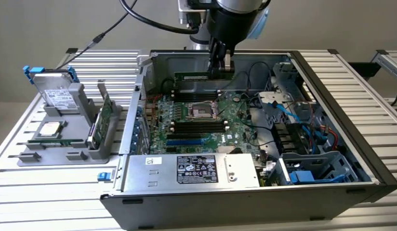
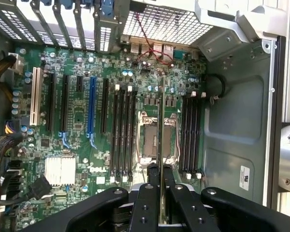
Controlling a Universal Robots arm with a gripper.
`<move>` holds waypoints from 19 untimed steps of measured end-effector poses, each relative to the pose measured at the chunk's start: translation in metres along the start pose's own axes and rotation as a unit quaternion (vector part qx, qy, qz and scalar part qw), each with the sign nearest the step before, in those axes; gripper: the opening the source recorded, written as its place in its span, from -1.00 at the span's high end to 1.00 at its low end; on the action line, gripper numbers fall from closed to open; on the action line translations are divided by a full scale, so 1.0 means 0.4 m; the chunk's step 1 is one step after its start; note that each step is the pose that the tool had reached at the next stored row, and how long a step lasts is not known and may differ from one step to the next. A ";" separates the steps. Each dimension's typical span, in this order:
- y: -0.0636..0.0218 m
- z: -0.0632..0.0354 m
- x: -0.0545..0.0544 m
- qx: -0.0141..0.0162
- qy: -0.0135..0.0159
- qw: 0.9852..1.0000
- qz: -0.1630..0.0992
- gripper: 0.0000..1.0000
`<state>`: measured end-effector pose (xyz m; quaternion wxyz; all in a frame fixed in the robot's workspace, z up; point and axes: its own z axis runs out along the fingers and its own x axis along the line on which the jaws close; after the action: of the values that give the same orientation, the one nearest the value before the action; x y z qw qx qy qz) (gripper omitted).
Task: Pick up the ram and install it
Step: 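Pick up the ram and move it above insertion slot, then insert the ram into the slot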
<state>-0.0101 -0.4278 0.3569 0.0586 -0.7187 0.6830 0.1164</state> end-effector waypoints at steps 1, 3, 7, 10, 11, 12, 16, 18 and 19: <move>0.000 0.002 -0.005 0.000 0.000 1.000 0.000 0.73; -0.001 0.005 -0.013 0.000 0.000 1.000 0.000 0.73; -0.001 0.006 -0.016 0.000 0.000 1.000 0.001 0.73; -0.001 0.006 -0.016 0.000 0.000 1.000 0.001 0.73; -0.001 0.006 -0.016 0.000 0.000 1.000 0.001 0.73; -0.001 0.006 -0.016 0.000 0.000 1.000 0.001 0.73; -0.001 0.006 -0.016 0.000 0.000 1.000 0.001 0.73; -0.001 0.006 -0.016 0.000 0.000 1.000 0.001 0.73; -0.001 0.006 -0.016 0.000 0.000 1.000 0.001 0.73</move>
<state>-0.0101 -0.4212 0.3562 0.0587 -0.7182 0.6836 0.1163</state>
